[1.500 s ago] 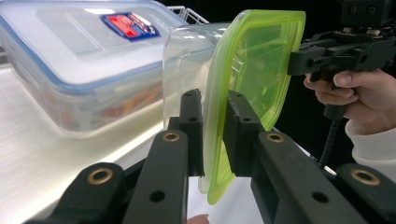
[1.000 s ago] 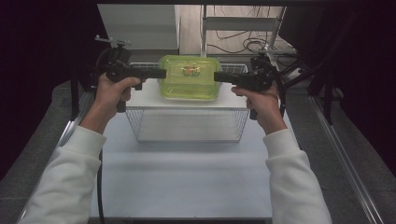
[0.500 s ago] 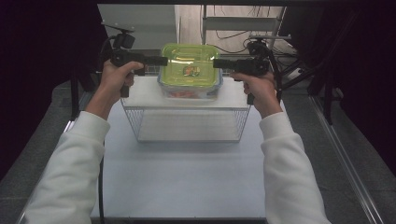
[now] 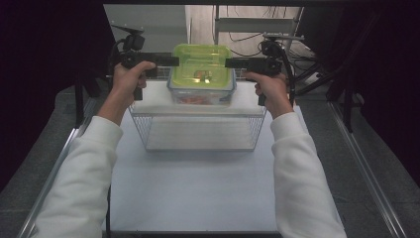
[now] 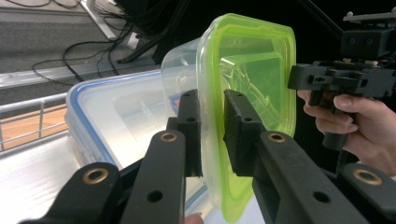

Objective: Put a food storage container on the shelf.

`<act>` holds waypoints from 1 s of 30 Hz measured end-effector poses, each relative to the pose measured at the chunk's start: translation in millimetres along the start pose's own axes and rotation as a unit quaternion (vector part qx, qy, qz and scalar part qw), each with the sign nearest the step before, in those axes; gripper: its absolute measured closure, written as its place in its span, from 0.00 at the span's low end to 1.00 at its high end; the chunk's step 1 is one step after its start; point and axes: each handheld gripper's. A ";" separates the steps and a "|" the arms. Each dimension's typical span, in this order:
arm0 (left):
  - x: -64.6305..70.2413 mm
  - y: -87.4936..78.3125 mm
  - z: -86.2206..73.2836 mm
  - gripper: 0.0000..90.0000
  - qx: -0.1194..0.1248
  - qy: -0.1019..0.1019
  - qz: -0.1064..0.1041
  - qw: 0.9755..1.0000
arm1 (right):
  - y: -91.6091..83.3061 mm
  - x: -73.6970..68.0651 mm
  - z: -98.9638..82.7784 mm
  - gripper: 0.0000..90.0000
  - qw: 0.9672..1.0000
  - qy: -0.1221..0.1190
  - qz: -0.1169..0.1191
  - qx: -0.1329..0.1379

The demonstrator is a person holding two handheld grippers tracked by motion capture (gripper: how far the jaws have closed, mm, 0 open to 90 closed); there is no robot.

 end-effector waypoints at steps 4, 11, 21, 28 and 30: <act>-3.6 4.5 1.1 0.83 0.008 -0.012 0.002 1.000 | 4.9 1.8 1.9 0.84 1.000 0.005 -0.013 0.005; -9.6 14.9 2.0 0.79 0.015 -0.024 0.003 1.000 | 13.3 9.3 2.5 0.79 0.999 0.023 -0.030 0.017; -15.5 21.4 2.2 0.70 0.016 -0.023 0.017 0.999 | 22.0 19.9 2.5 0.72 0.998 0.040 -0.037 0.026; -16.8 23.1 2.4 0.31 0.036 -0.009 0.051 0.998 | 18.8 21.2 1.6 0.58 0.997 0.043 -0.049 0.036; -16.1 21.0 2.3 0.28 0.040 -0.003 0.052 0.998 | 17.3 20.0 1.2 0.56 0.997 0.040 -0.049 0.036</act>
Point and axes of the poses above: each handheld gripper's, and its own axes: y roughly forward along the jaws, z roughly out of its top, x roughly to its right, and after that the axes turned 5 degrees about -x, right-handed
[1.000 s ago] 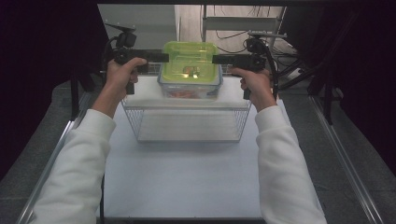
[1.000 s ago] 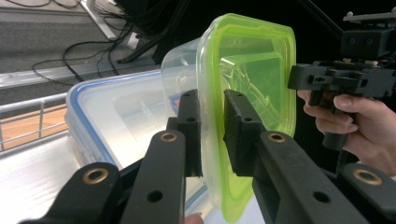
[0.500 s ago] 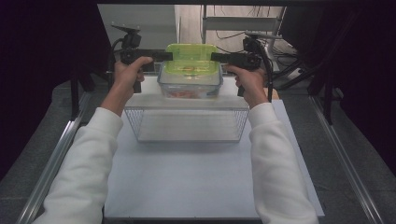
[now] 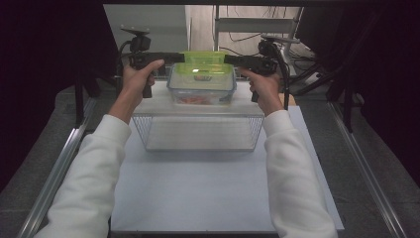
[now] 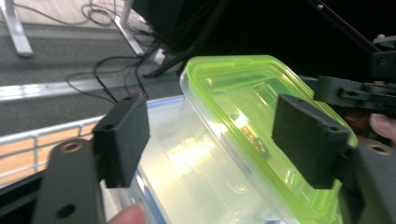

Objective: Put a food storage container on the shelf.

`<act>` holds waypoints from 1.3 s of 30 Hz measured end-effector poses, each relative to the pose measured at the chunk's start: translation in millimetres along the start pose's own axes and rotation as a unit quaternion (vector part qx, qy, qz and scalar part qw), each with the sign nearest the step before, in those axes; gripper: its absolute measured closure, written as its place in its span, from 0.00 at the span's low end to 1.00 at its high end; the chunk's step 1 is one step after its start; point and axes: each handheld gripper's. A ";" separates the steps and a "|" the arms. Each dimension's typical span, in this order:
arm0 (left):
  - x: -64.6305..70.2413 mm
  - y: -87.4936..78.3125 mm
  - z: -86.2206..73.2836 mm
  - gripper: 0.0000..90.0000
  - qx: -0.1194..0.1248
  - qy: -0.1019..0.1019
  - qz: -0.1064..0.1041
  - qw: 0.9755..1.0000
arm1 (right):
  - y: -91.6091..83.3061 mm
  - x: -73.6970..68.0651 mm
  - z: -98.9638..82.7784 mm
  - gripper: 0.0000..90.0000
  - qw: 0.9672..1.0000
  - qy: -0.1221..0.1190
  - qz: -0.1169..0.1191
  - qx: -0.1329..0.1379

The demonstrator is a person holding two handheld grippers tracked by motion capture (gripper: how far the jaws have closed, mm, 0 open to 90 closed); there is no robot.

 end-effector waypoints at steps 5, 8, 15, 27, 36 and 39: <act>4.6 -7.7 -1.8 0.27 -0.007 0.019 -0.002 1.000 | -8.2 -2.6 -0.9 0.55 1.000 -0.001 0.007 0.010; 6.0 -17.8 -4.2 0.27 -0.003 0.018 -0.012 1.000 | -19.1 -4.3 -2.3 0.64 1.000 -0.004 0.008 0.018; 6.9 -38.3 -16.8 0.27 -0.007 0.033 -0.011 0.999 | -37.2 -1.1 -17.4 0.96 0.998 -0.022 -0.051 -0.028; 2.5 -40.7 -25.4 0.26 -0.016 0.030 -0.011 0.999 | -7.3 -8.3 -37.5 0.99 0.995 -0.049 -0.039 -0.072; 1.4 -40.3 -27.8 0.26 -0.018 0.029 -0.011 0.999 | -5.1 -9.2 -38.6 0.99 0.996 -0.049 -0.032 -0.072; 2.1 -41.7 -29.8 0.26 -0.018 0.031 -0.012 0.999 | -10.1 -7.7 -38.0 0.99 0.996 -0.049 -0.036 -0.064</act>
Point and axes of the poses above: each handheld gripper's, and its own axes: y roughly forward along the jaws, z roughly out of its top, x roughly to its right, and after that the axes turned 5 degrees about -x, right-handed
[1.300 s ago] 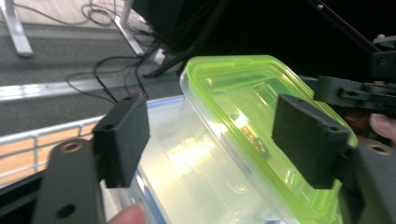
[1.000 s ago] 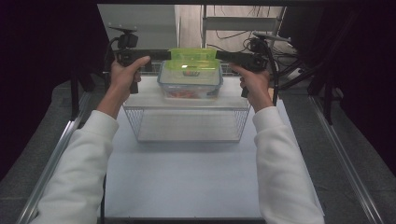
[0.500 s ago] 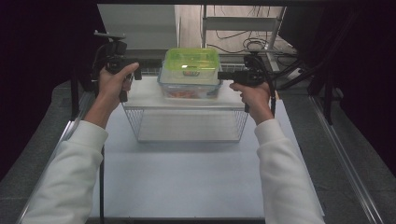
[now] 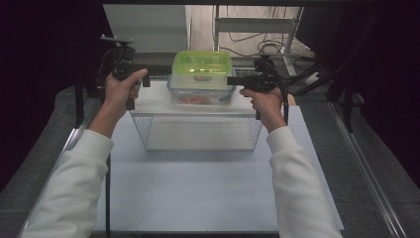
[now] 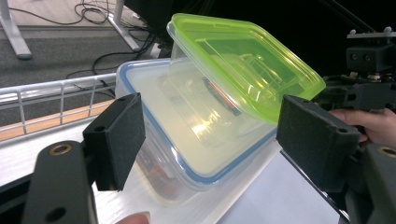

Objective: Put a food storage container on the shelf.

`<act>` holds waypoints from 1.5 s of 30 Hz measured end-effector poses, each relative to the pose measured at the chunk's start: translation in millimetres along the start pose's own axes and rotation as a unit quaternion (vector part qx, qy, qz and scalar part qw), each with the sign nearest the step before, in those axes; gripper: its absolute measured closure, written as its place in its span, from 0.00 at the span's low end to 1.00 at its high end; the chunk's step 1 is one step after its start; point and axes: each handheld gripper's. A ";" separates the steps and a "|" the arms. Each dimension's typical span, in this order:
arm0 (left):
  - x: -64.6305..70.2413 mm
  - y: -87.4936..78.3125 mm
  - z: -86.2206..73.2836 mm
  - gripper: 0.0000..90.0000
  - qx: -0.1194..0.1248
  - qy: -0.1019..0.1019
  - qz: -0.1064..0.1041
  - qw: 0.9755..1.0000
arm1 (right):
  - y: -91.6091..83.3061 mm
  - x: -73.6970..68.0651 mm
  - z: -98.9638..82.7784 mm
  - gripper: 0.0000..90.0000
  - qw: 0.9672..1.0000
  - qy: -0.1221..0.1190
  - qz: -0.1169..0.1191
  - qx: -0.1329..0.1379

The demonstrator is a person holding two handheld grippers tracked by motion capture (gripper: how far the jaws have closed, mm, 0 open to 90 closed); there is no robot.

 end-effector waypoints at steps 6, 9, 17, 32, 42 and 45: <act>3.4 -8.2 -5.8 0.26 0.004 0.006 -0.002 1.000 | -22.7 4.2 -6.1 0.99 1.000 0.000 0.014 0.028; 7.9 -13.1 -11.6 0.26 0.008 0.014 -0.007 1.000 | -35.2 7.2 -14.4 0.99 0.999 -0.003 0.020 0.034; 14.2 -26.4 -36.0 0.26 0.010 0.019 -0.019 1.000 | -64.2 12.3 -46.4 0.99 0.999 -0.015 0.032 0.034; 22.2 -50.8 -138.3 0.26 -0.004 0.031 -0.040 0.999 | -86.4 18.7 -139.9 0.52 0.999 -0.046 0.023 -0.003; 16.4 -25.9 -218.7 0.25 -0.074 0.035 -0.022 0.996 | -70.6 25.5 -206.2 0.43 0.998 -0.042 0.032 -0.030; 12.7 -17.8 -236.7 0.25 -0.092 0.029 -0.019 0.995 | -64.7 31.0 -222.9 0.42 0.998 -0.038 0.028 -0.044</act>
Point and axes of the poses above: each handheld gripper's, and its own axes: y roughly forward along the jaws, z roughly out of its top, x roughly to its right, and after that the axes turned 5 degrees about -x, right-handed
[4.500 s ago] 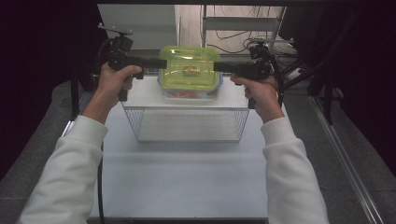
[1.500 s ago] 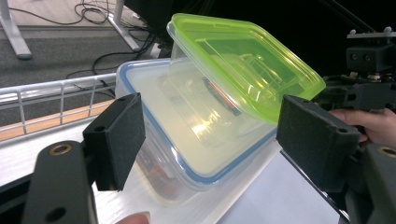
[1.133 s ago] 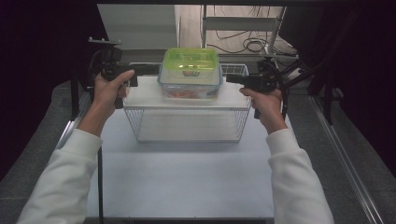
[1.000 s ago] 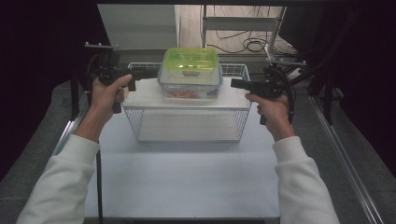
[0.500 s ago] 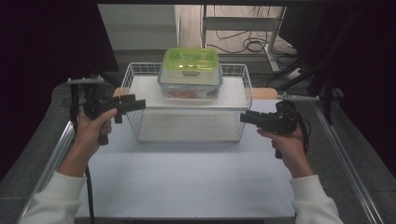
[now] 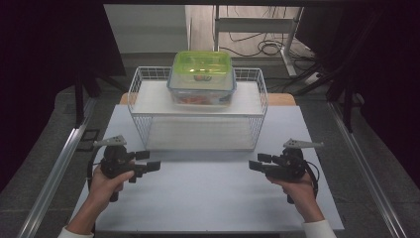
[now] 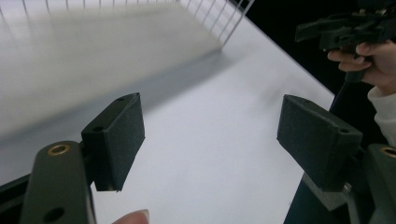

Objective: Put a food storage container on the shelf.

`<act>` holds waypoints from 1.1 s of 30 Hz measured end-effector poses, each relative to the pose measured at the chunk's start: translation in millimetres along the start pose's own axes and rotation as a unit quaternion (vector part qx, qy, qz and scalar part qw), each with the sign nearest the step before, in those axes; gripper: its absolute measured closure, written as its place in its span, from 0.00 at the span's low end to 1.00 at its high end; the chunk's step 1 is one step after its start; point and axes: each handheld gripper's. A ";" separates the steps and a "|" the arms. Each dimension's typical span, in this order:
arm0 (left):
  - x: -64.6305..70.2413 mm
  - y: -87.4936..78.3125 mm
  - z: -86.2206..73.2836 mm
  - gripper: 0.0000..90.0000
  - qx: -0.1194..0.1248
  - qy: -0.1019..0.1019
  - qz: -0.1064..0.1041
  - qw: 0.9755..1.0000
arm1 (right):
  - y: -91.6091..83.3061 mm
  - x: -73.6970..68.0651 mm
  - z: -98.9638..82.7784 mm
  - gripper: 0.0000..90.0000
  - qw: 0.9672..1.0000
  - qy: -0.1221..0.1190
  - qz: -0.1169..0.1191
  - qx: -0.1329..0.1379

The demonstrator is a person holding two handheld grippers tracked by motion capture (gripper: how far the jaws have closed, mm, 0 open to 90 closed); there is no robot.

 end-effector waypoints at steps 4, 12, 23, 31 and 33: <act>-2.7 13.4 -16.2 0.25 -0.028 0.003 0.014 1.000 | 11.4 7.3 -16.5 0.41 0.999 0.012 -0.007 -0.029; -6.0 19.9 -24.2 0.25 -0.042 0.000 0.015 0.999 | 18.5 12.8 -26.9 0.40 0.999 0.023 -0.016 -0.045; -8.3 21.9 -26.5 0.25 -0.047 -0.005 0.013 0.999 | 22.3 16.0 -30.0 0.39 0.998 0.025 -0.018 -0.053; -9.7 19.8 -26.9 0.25 -0.043 -0.008 0.016 0.999 | 22.4 17.3 -30.5 0.38 0.998 0.027 -0.020 -0.054; -9.9 20.0 -26.9 0.25 -0.044 -0.008 0.016 0.999 | 22.0 17.7 -30.7 0.38 0.998 0.026 -0.020 -0.053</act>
Point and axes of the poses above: each handheld gripper's, and its own axes: y roughly forward along the jaws, z roughly out of its top, x roughly to its right, and after that the axes turned 5 degrees about -x, right-handed
